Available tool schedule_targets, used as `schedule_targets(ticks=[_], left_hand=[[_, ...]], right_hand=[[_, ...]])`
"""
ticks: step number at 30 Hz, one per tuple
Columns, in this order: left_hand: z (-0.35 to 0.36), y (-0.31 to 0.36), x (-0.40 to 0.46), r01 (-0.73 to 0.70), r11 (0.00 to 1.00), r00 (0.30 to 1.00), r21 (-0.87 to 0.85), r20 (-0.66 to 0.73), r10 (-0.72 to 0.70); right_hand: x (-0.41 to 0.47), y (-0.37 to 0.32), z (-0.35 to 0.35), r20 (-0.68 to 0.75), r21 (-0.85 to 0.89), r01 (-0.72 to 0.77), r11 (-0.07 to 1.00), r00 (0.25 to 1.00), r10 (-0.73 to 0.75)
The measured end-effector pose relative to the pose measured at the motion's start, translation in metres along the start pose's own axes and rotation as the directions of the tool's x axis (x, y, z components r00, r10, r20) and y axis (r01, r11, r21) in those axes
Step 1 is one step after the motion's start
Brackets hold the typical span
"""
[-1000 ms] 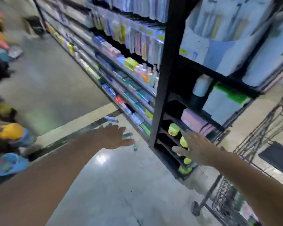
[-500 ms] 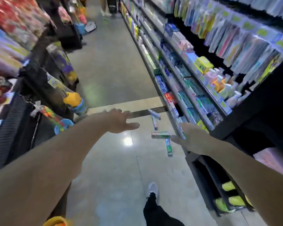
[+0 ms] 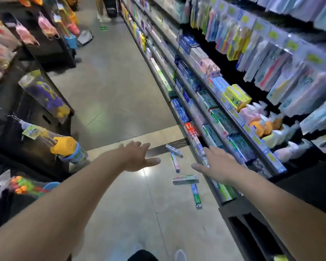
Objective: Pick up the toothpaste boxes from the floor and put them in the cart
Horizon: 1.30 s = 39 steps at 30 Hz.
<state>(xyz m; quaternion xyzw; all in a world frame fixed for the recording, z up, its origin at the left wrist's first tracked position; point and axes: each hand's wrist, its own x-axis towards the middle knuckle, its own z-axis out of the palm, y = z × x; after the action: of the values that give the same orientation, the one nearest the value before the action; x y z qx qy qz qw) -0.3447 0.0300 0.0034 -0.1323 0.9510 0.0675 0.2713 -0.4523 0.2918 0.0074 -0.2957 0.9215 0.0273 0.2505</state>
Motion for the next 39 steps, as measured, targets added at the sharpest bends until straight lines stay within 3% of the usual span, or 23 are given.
schedule_targets(ticks=[6,12,19,28,33,36,39], left_hand=[[-0.027,-0.029,0.097,-0.12,0.992,0.989,0.037,0.089,0.116],[-0.057,-0.034,0.184,-0.298,0.953,0.938,0.056,0.204,0.282],[-0.019,0.001,0.284,-0.408,0.907,0.852,0.104,0.402,0.337],[0.121,0.064,0.395,-0.434,0.895,0.805,0.106,0.491,0.332],[0.248,0.084,0.47,-0.477,0.868,0.786,0.136,0.508,0.352],[0.326,0.093,0.526,-0.552,0.812,0.766,0.189,0.499,0.404],[0.393,0.104,0.582,-0.611,0.748,0.76,0.259,0.457,0.462]], right_hand=[[0.073,-0.003,0.01,0.031,0.037,-0.187,0.982,0.982,0.186],[0.115,0.005,0.024,0.167,0.149,-0.425,0.893,0.901,0.401],[0.157,0.041,0.064,0.248,0.264,-0.571,0.778,0.819,0.517],[0.229,0.1,0.21,0.337,0.369,-0.657,0.657,0.753,0.565],[0.295,0.123,0.347,0.349,0.4,-0.696,0.597,0.717,0.603],[0.337,0.13,0.434,0.366,0.434,-0.73,0.528,0.678,0.637],[0.376,0.145,0.509,0.34,0.427,-0.732,0.531,0.674,0.656]])
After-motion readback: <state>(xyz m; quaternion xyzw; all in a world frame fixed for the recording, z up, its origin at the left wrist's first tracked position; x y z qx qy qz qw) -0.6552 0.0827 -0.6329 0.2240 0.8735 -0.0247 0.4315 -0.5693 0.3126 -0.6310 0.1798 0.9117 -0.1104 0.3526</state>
